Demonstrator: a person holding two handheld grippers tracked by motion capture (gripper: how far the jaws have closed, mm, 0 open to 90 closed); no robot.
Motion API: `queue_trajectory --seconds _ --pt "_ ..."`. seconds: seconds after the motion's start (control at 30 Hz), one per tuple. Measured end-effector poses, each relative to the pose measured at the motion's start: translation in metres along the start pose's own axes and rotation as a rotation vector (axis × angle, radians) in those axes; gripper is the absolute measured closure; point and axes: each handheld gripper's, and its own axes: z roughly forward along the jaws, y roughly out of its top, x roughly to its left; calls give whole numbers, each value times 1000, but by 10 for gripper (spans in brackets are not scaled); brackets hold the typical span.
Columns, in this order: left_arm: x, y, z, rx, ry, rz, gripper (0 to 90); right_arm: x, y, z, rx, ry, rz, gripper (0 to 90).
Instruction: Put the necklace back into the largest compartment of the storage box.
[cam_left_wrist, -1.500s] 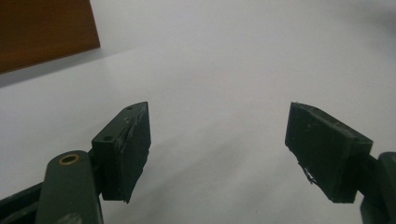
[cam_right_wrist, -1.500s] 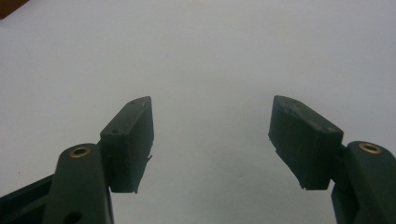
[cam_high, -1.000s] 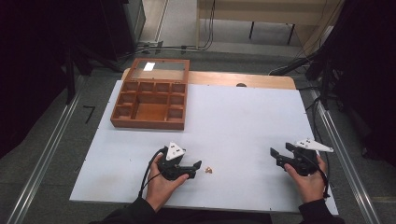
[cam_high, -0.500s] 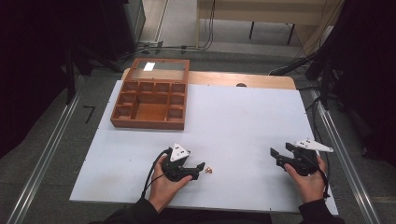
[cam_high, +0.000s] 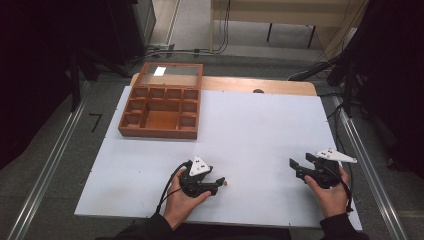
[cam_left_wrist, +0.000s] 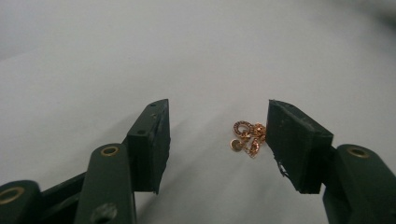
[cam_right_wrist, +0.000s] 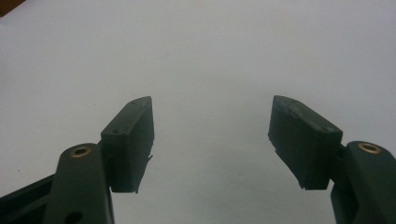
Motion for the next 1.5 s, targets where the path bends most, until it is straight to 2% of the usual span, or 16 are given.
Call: queue_trajectory --seconds 0.3,0.57,0.87,1.07,1.27,1.5 --pt "-8 2 6 30 -28 45 539 0 0 0 2 0 -1 299" --pt "-16 4 10 45 -23 88 618 0 0 0 4 0 -2 300" --pt "-19 6 14 56 -13 104 705 0 0 1 3 0 -3 304" --pt "-22 6 15 60 -26 128 825 0 0 1 3 0 -3 306" --pt "-19 7 15 61 -51 89 848 0 0 0 0 1 -1 307" --pt "-18 8 14 55 -68 81 862 0 0 0 0 4 -2 309"
